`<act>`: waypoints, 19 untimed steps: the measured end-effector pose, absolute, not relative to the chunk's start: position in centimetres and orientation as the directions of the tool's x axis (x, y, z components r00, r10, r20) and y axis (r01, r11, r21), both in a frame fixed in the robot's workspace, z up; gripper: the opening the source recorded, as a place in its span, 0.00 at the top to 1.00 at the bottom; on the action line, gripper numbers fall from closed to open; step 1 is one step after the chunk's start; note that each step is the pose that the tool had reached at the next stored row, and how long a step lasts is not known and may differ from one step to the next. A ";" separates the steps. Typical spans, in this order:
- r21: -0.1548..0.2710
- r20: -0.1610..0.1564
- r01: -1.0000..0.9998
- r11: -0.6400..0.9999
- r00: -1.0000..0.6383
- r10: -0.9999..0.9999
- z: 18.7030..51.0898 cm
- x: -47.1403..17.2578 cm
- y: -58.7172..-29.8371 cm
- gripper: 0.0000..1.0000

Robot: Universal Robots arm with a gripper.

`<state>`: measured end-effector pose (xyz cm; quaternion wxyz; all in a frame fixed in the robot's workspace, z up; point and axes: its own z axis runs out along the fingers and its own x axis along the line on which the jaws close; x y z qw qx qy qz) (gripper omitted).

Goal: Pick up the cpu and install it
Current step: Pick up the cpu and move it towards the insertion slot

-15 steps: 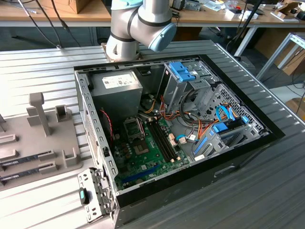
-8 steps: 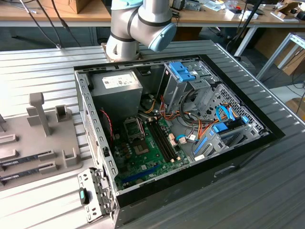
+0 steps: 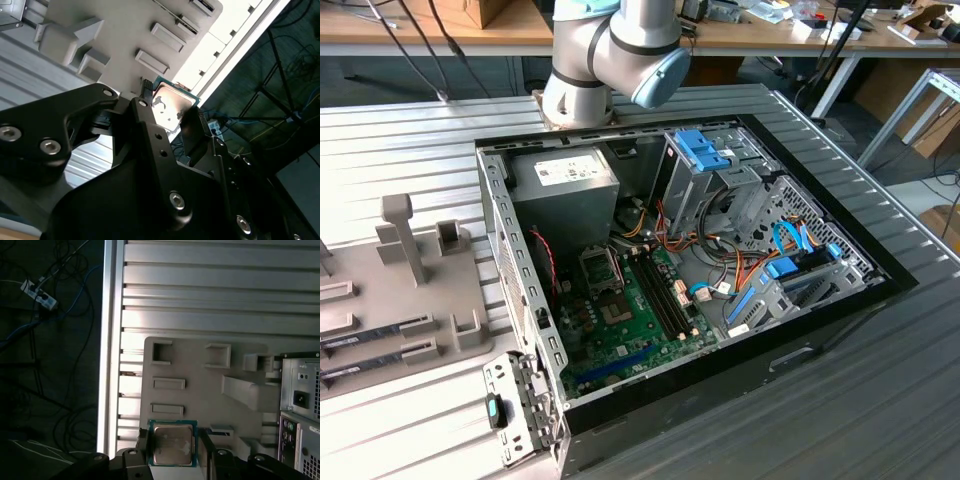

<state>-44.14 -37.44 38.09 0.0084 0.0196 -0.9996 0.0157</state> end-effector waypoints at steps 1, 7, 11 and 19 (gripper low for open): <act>-0.031 0.017 -0.039 0.999 -0.999 -0.039 38.2 -44.1 -37.4 0.53; -0.031 0.017 -0.039 0.999 -0.999 -0.039 38.6 -44.1 -37.4 0.53; -0.031 0.017 -0.039 0.999 -0.999 -0.039 39.0 -44.1 -37.4 0.53; -0.031 0.018 -0.039 0.999 -0.999 -0.039 39.8 -44.1 -37.4 0.53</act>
